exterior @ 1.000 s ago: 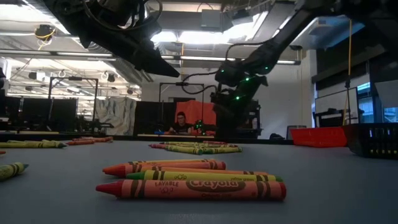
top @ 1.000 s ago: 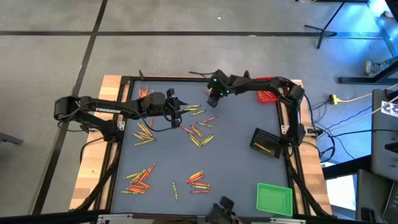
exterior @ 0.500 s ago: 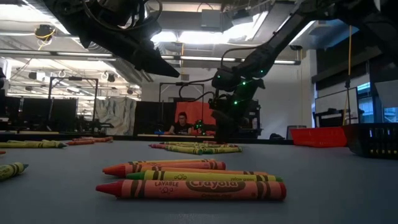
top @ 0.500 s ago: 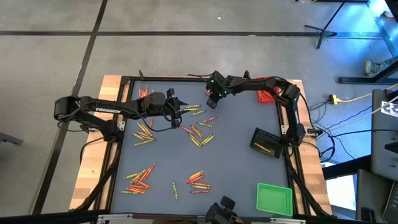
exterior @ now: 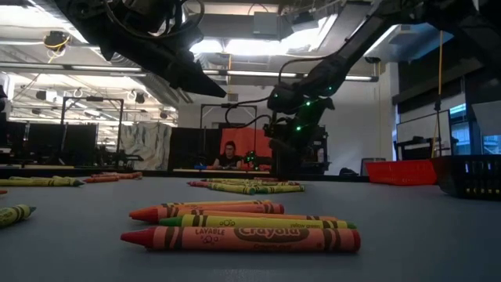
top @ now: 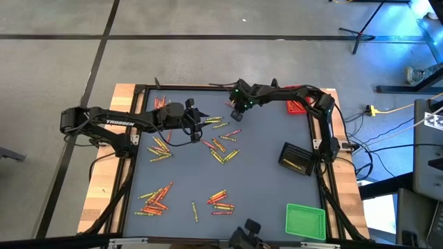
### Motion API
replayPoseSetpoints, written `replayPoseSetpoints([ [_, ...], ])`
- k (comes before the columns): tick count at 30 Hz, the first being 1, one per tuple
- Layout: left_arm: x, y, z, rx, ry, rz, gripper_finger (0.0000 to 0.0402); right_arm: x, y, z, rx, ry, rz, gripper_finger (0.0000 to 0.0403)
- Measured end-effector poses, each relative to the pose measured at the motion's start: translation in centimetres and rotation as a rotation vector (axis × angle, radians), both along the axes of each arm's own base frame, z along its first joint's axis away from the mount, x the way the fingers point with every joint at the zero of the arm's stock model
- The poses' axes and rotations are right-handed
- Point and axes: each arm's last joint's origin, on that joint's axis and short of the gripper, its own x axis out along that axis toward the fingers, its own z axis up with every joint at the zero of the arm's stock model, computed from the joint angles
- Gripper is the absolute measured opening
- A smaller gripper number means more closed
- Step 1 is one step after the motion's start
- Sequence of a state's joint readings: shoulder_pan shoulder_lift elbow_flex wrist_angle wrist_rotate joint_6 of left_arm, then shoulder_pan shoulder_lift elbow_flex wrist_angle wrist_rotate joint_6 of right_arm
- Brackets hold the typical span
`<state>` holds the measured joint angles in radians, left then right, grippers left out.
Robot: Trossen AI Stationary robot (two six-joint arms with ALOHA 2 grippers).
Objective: Sort crayons
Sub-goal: Put the red crayon into the green basket
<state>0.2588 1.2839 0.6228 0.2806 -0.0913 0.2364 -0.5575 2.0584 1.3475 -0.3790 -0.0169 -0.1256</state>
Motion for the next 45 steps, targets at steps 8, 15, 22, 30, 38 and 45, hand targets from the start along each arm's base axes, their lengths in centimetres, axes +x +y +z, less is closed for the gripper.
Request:
replayPoseSetpoints([
  [8,0.0,0.0,0.0,0.000,0.000,0.000,0.0127,-0.8,4.2,5.4,-0.039,0.065,0.063,0.0015],
  [15,0.0,0.0,0.0,0.000,0.000,0.000,0.0127,-2.1,11.0,9.8,-0.021,0.146,0.112,0.0022],
  [22,0.0,0.0,0.0,-0.004,0.003,-0.007,0.0127,-4.2,19.1,13.3,0.049,0.168,0.174,0.0023],
  [30,0.0,-0.2,0.0,-0.003,0.001,-0.014,0.0127,-8.1,27.4,15.8,0.116,0.179,0.168,0.0023],
  [38,0.2,-0.7,0.1,0.008,-0.013,-0.036,0.0127,-12.4,34.4,17.3,0.157,0.113,0.139,0.0024],
  [45,0.3,-0.8,0.1,-0.010,-0.022,-0.032,0.0127,-16.8,40.3,17.2,0.231,0.042,-0.002,0.0024],
])
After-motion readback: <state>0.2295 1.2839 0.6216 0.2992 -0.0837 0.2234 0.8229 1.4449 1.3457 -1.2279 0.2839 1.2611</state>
